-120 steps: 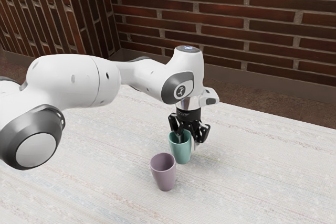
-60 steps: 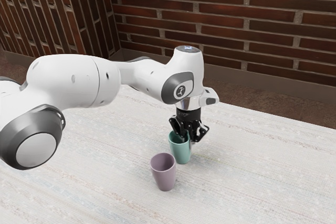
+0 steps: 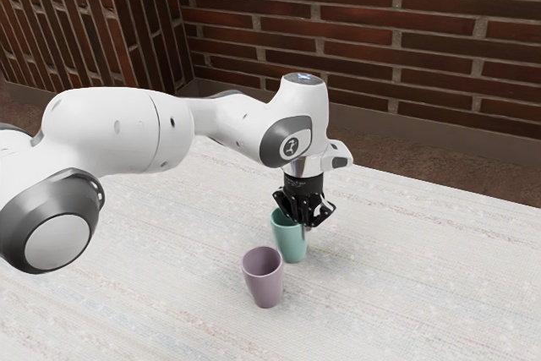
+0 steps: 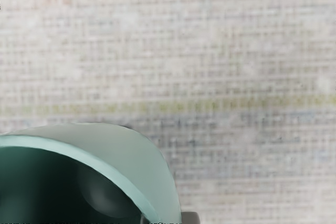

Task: Place the left cup onto the right cup

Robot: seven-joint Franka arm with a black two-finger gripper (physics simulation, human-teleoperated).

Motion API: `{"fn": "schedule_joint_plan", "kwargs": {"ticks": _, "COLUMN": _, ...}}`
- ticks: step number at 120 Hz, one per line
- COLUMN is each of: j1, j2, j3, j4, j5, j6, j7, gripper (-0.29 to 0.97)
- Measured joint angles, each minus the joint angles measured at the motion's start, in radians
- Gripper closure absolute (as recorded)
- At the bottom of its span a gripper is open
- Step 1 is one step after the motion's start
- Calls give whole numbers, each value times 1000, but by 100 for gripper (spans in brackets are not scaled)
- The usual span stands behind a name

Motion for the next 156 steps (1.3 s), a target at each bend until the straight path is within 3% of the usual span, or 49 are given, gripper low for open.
{"fn": "schedule_joint_plan", "kwargs": {"ticks": 29, "j1": -14, "j2": -45, "j3": 7, "j4": -1, "j5": 26, "j6": -21, "j7": -17, "gripper": 78}}
{"fn": "schedule_joint_plan", "kwargs": {"ticks": 65, "j1": -55, "j2": -119, "j3": 25, "j4": -15, "j5": 105, "j6": -59, "j7": -45, "gripper": 78}}
{"fn": "schedule_joint_plan", "kwargs": {"ticks": 109, "j1": -171, "j2": -197, "j3": 120, "j4": -20, "j5": 135, "j6": -117, "j7": -78, "gripper": 78}}
{"fn": "schedule_joint_plan", "kwargs": {"ticks": 133, "j1": -280, "j2": -224, "j3": 222, "j4": -23, "j5": 105, "j6": -160, "j7": -90, "gripper": 78}}
{"fn": "schedule_joint_plan", "kwargs": {"ticks": 146, "j1": -388, "j2": -228, "j3": 337, "j4": -25, "j5": 70, "j6": -187, "j7": -95, "gripper": 78}}
{"fn": "schedule_joint_plan", "kwargs": {"ticks": 156, "j1": -428, "j2": -228, "j3": 375, "j4": -27, "j5": 47, "j6": -204, "j7": -98, "gripper": 78}}
